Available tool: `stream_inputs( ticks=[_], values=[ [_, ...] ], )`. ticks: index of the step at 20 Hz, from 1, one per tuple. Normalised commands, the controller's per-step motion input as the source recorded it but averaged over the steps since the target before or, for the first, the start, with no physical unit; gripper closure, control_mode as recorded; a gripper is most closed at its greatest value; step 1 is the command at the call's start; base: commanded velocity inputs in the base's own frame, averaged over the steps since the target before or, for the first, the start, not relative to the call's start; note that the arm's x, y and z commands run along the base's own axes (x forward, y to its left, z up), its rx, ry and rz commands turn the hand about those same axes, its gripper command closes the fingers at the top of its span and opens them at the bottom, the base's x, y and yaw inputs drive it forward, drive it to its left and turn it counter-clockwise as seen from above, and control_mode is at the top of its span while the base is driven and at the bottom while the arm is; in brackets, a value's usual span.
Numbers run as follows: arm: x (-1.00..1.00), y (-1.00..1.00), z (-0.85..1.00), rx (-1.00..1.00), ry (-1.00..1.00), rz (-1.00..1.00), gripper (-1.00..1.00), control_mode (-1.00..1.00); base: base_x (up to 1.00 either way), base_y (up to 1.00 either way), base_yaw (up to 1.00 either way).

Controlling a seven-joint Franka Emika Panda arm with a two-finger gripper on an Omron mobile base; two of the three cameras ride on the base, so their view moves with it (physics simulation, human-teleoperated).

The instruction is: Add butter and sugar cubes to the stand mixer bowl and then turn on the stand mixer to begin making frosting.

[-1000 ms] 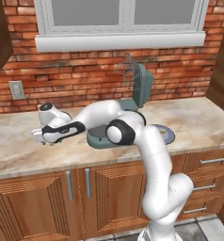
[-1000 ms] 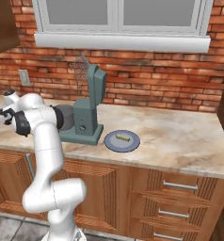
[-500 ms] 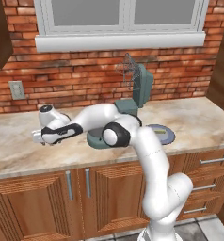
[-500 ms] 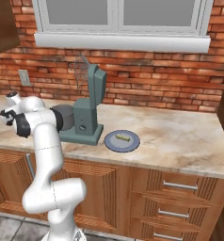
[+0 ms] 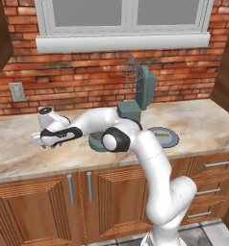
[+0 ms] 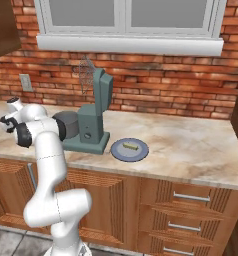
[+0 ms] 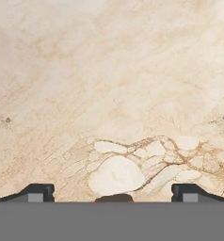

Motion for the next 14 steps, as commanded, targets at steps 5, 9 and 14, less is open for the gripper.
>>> stream_inputs(
  ticks=[5, 9, 14],
  values=[
    [0.00, 0.00, -0.04, 0.00, 0.04, 0.00, 1.00, -1.00, 0.00, 0.00, 0.00],
    [-0.10, -0.06, 0.00, 0.00, 0.03, -0.01, 1.00, -1.00, 0.00, 0.00, 0.00],
    [-0.11, -0.06, 0.00, 0.00, 0.01, -0.01, 1.00, -1.00, 0.00, 0.00, 0.00]
  ],
)
